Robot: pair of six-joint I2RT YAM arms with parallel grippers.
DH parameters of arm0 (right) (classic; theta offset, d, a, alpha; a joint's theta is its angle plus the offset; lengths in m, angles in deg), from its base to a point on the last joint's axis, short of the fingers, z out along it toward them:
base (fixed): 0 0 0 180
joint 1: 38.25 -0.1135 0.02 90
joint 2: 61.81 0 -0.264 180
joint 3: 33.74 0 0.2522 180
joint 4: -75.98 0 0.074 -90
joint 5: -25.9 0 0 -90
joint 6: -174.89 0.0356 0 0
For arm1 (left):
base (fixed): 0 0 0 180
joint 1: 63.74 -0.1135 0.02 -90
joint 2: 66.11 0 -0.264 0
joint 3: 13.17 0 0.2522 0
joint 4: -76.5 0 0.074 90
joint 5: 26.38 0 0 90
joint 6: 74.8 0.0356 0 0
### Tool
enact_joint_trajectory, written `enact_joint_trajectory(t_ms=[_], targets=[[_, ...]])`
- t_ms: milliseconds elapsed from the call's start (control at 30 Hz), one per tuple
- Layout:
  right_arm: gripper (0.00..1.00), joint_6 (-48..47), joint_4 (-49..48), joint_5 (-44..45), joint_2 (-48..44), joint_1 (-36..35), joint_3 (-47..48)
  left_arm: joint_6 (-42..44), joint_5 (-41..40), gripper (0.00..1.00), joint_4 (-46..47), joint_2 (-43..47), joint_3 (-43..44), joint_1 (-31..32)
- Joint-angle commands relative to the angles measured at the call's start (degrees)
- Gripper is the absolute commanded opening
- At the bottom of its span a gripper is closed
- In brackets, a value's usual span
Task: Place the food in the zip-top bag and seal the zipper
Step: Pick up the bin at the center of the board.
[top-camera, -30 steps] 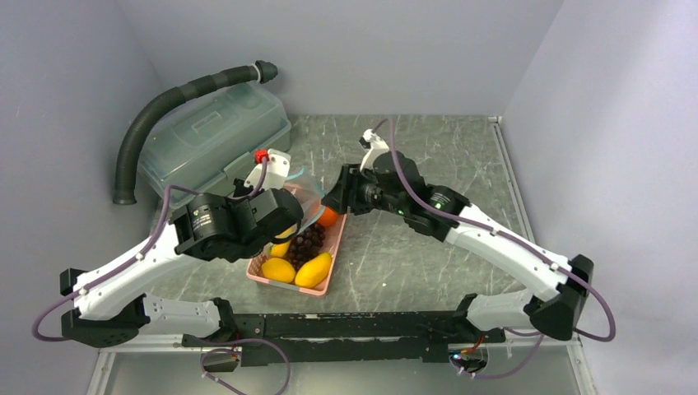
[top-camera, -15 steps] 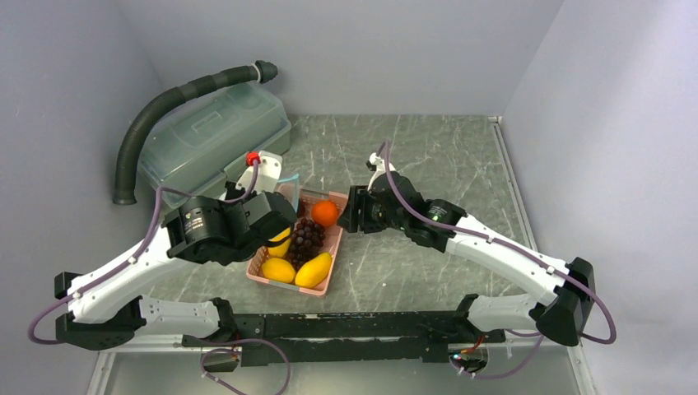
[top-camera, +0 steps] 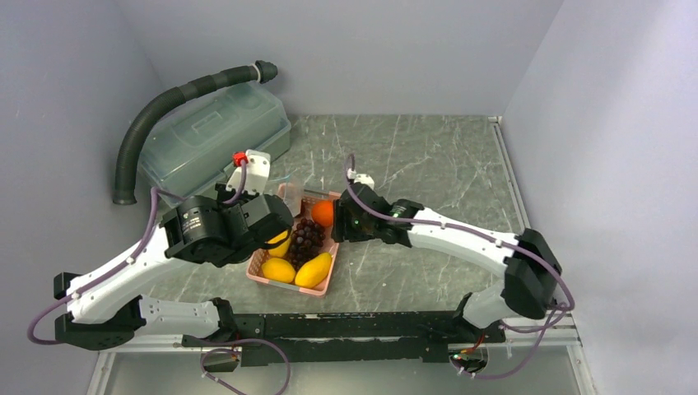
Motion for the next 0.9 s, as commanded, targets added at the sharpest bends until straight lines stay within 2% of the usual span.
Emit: enact_joint_trajectory(t_ms=[0, 433, 867], targets=[[0.58, 1.42, 1.85, 4.41, 4.68, -1.81, 3.89, -2.88, -3.25, 0.00, -4.16, 1.84, 1.93, 0.23], [0.52, 3.85, 3.45, 8.42, 12.34, -3.62, 7.26, 0.18, -2.08, 0.00, 0.46, 5.91, 0.79, 0.23], [0.32, 5.05, 4.09, 10.91, 16.23, -3.80, 8.71, 2.38, -1.38, 0.00, 3.80, 7.30, -0.55, 0.23]])
